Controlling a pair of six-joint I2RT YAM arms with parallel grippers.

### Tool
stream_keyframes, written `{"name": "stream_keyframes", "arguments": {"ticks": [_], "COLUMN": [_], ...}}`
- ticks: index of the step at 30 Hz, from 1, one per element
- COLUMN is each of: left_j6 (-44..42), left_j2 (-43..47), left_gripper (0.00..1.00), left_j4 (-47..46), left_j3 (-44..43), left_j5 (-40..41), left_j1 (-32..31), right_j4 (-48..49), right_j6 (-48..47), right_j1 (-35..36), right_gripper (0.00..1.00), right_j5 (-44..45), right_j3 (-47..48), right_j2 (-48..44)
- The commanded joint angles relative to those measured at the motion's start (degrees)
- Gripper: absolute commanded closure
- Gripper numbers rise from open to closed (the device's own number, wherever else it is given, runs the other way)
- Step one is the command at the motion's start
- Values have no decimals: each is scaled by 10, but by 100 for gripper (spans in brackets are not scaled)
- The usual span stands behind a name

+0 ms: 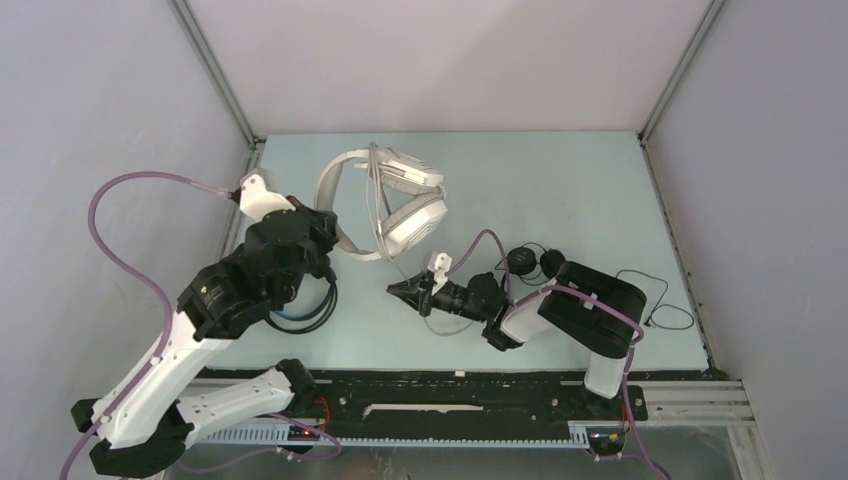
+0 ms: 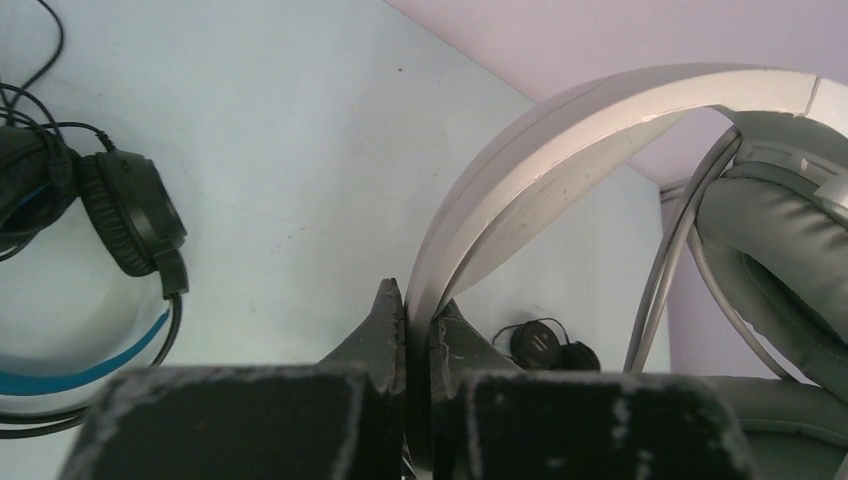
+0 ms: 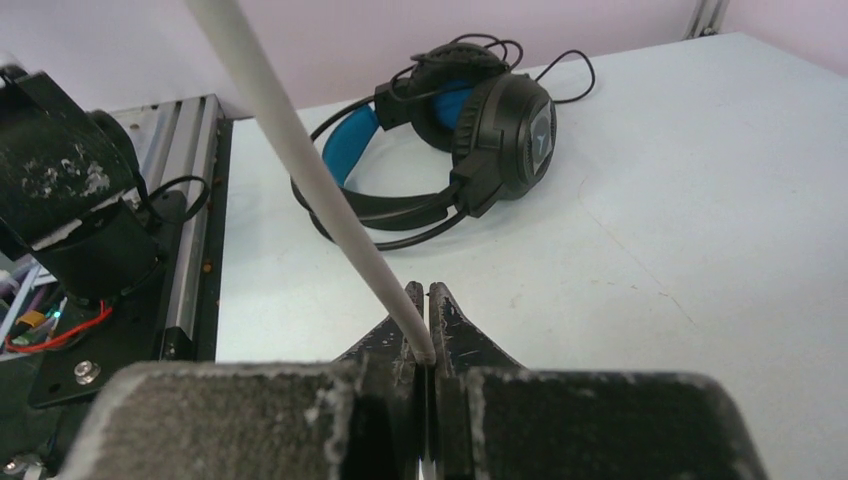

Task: Wrap the headphones
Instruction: Wrap the headphones cable around the headphones.

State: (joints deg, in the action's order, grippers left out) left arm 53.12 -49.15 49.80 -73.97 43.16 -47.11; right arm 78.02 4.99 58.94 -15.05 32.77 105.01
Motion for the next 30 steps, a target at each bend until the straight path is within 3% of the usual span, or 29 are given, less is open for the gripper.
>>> {"name": "stream_keyframes", "arguments": {"ticks": [1, 9, 11, 17, 30], "left_j6": [35, -51, -58, -31, -8], "left_j2": [32, 41, 46, 61, 62], "left_gripper": [100, 100, 100, 100, 100], "left_j4": [-142, -186, -181, -167, -182], "left_j3": [-27, 7, 16, 25, 9], "left_j5": [-58, -198, -209, -216, -240], "left_j1": [2, 2, 3, 5, 5], "right_j4": [28, 20, 9, -7, 39], "right_j6": [20, 43, 48, 31, 19], "right_j1": [-14, -54, -66, -64, -28], "right_gripper": [100, 100, 99, 79, 77], "right_j5": [-6, -20, -26, -57, -22], "right_j3": [-15, -46, -55, -65, -58], "right_j2": [6, -54, -75, -102, -17]}}
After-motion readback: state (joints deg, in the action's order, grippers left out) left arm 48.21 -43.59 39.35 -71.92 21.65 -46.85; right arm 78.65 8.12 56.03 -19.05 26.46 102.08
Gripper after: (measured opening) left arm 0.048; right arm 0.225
